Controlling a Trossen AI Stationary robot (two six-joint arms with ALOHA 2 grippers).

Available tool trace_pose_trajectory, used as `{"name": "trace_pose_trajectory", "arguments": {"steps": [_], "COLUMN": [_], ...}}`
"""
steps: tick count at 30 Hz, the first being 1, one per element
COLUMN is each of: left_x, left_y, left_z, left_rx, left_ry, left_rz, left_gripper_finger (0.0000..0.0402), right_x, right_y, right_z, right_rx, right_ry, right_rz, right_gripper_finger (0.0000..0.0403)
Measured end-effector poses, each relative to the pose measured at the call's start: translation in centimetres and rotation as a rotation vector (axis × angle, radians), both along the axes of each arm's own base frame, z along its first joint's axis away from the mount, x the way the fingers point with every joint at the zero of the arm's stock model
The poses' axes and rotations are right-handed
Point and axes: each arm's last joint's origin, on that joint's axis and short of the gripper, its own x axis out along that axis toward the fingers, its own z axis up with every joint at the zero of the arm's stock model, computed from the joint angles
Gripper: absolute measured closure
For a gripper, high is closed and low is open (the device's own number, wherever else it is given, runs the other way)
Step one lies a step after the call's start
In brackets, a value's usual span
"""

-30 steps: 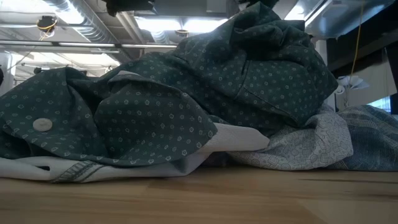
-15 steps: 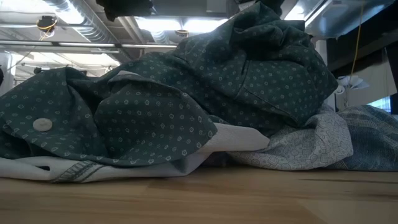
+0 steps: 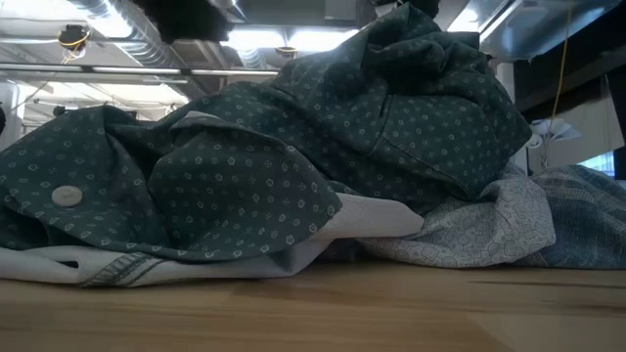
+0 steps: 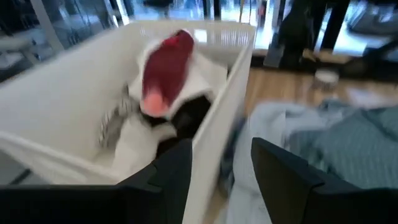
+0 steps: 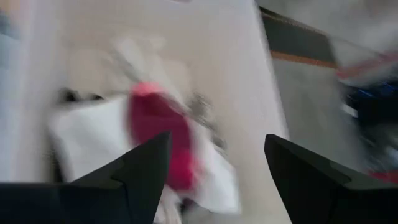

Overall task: Sort clothes
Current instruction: Put the red sock into the white bin

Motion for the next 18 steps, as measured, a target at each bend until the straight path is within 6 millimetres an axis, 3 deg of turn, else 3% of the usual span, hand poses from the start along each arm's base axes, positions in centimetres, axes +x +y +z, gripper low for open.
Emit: {"name": "trace_pose_trajectory", "arguments": {"steps": [3,8,12,18], "left_x": [-0.4,-1.1,-1.3,-1.9], "left_y": [0.0,-0.3,-1.4,-3.0], "left_z": [-1.0,-3.7,-6.2,-9.6], "left_rx": [-0.061,-0.176,-0.301,-0.351], "left_ry": [0.084,0.265,0.388,0.527], "left_rz": [0.023,0.053,-0.016,-0.068], "left_gripper_finger": [0.0240,0.0240,0.0240,0.0240], "right_x": [-0.4,-0.9,-1.0,-0.6], "right_y": [-0.2,0.1,0.7,1.9], "right_z": [-0.1,-0.1,-0.4,-0.5], "right_rx": [-0.057,-0.027,-0.007,-0.020], "right_ry": [0.051,0.074,0.116,0.133], "right_rz": [-0.069,-0.039,-0.017,0.017], "right_gripper_finger": [0.0127,0.0127,0.0127,0.0127]}}
